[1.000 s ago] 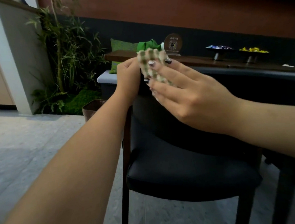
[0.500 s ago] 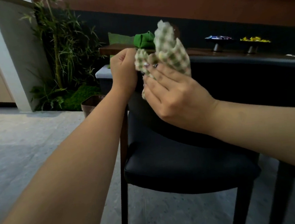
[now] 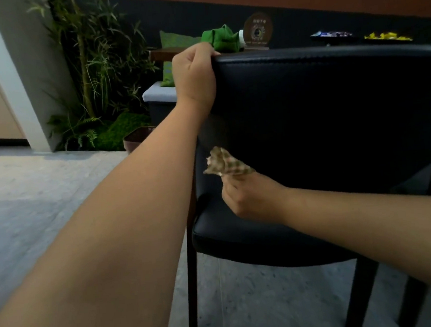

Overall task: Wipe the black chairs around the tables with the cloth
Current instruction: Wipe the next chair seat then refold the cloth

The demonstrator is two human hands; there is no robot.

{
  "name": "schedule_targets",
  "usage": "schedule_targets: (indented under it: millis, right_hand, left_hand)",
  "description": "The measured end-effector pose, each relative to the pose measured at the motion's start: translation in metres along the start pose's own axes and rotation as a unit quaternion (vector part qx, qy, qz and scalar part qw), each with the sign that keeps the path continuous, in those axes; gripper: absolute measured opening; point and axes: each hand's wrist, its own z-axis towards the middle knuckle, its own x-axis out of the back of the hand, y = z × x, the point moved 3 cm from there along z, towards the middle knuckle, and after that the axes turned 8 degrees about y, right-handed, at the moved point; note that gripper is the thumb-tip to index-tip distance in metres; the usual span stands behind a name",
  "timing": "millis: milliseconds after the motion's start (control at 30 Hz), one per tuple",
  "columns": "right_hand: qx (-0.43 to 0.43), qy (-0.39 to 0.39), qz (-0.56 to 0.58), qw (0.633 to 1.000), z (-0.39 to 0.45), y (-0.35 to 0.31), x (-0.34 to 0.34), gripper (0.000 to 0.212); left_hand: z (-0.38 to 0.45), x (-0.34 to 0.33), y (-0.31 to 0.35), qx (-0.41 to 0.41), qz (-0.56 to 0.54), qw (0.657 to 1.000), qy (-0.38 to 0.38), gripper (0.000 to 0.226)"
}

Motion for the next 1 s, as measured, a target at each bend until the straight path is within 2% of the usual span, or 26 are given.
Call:
schedule_targets:
  millis: [33, 100, 133, 200, 267, 333, 400, 467, 567, 633, 767, 1000]
  right_hand:
    - [0.003, -0.015, 0.005, 1.000, 0.000, -0.003, 0.004, 0.029]
    - [-0.082, -0.032, 0.071, 0.994, 0.001, 0.003, 0.021, 0.040]
    - [-0.139, -0.006, 0.094, 0.986, -0.001, 0.012, 0.035, 0.040]
    - [-0.235, 0.116, 0.104, 0.959, -0.012, 0.035, 0.071, 0.031]
    - [-0.277, 0.211, 0.096, 0.933, -0.029, 0.064, 0.107, 0.028]
    - [-0.283, 0.259, 0.072, 0.921, -0.045, 0.087, 0.129, 0.029]
    - [-0.278, 0.251, 0.034, 0.927, -0.057, 0.100, 0.133, 0.028]
    - [-0.286, 0.192, -0.012, 0.939, -0.066, 0.106, 0.122, 0.029]
    - [-0.307, 0.132, -0.068, 0.940, -0.071, 0.108, 0.099, 0.042]
    - [-0.326, 0.156, -0.080, 0.929, -0.070, 0.108, 0.090, 0.043]
    - [-0.314, 0.207, -0.120, 0.919, -0.065, 0.110, 0.085, 0.029]
    - [-0.249, 0.207, -0.124, 0.938, -0.047, 0.089, 0.068, 0.028]
  left_hand:
    - [0.001, 0.000, 0.000, -0.001, 0.000, 1.000, 0.007, 0.030]
    - [0.003, -0.001, 0.001, -0.001, 0.005, 1.000, 0.008, 0.030]
    - [0.002, -0.002, 0.001, -0.004, 0.008, 1.000, 0.006, 0.031]
    - [0.000, -0.003, 0.003, -0.009, 0.011, 1.000, 0.003, 0.031]
    - [-0.002, -0.003, 0.006, -0.013, 0.012, 1.000, 0.003, 0.025]
    - [-0.004, -0.003, 0.008, -0.006, 0.012, 1.000, -0.004, 0.021]
    - [-0.004, -0.004, 0.008, 0.007, 0.003, 1.000, -0.007, 0.027]
    - [-0.004, -0.003, 0.005, 0.014, 0.006, 1.000, 0.002, 0.037]
    - [-0.004, -0.003, 0.000, 0.015, 0.000, 1.000, 0.003, 0.026]
    - [-0.005, -0.002, 0.000, 0.015, -0.013, 1.000, 0.003, 0.017]
    - [-0.005, -0.001, 0.001, 0.006, -0.004, 1.000, 0.003, 0.019]
    - [-0.004, -0.001, 0.001, 0.008, -0.001, 1.000, 0.024, 0.034]
